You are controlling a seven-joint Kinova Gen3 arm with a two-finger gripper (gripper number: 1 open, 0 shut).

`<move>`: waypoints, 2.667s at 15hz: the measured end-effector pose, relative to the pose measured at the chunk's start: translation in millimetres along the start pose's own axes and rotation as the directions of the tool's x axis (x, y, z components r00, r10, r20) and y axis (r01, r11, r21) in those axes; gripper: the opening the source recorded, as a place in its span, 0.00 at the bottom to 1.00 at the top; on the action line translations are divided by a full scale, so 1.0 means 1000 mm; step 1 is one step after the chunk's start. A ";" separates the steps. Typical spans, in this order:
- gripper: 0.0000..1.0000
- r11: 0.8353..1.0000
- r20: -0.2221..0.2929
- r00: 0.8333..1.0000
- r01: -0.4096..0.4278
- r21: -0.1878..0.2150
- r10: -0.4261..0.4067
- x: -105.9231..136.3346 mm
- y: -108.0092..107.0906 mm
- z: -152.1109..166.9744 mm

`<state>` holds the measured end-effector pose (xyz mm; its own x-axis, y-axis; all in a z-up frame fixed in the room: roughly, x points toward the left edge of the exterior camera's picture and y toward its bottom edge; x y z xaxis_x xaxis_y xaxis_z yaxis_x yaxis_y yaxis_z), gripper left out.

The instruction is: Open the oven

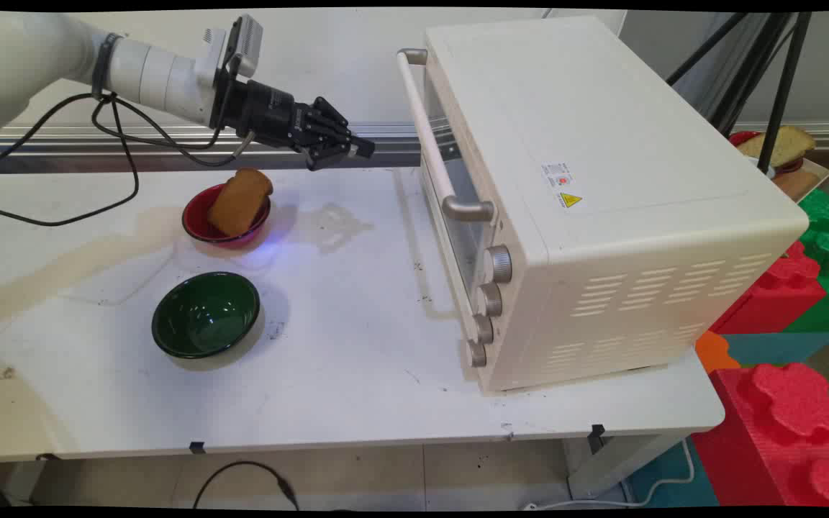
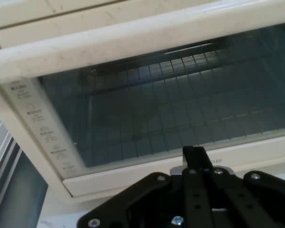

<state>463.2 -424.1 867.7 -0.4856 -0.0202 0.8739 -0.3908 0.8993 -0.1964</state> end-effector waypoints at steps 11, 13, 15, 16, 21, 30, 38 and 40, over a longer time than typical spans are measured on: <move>1.00 1.000 0.026 1.000 0.005 -0.011 -0.005 0.000 0.006 -0.056; 1.00 1.000 0.034 0.999 0.016 -0.013 -0.015 -0.002 0.009 -0.068; 1.00 0.999 0.047 0.998 0.032 -0.018 -0.031 -0.004 0.013 -0.084; 1.00 0.999 0.051 0.998 0.037 -0.019 -0.036 -0.005 0.014 -0.089; 1.00 0.997 0.055 0.996 0.072 -0.023 -0.070 -0.007 0.018 -0.112; 1.00 0.994 -0.052 0.992 0.111 -0.022 -0.112 0.023 0.016 -0.111; 1.00 0.994 -0.144 0.983 0.109 -0.022 -0.111 0.059 0.005 -0.079; 1.00 0.994 -0.157 0.982 0.104 -0.022 -0.106 0.067 0.003 -0.068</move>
<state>482.5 -393.6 956.1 -0.3128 -0.0464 0.9487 -0.4218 0.9017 -0.0949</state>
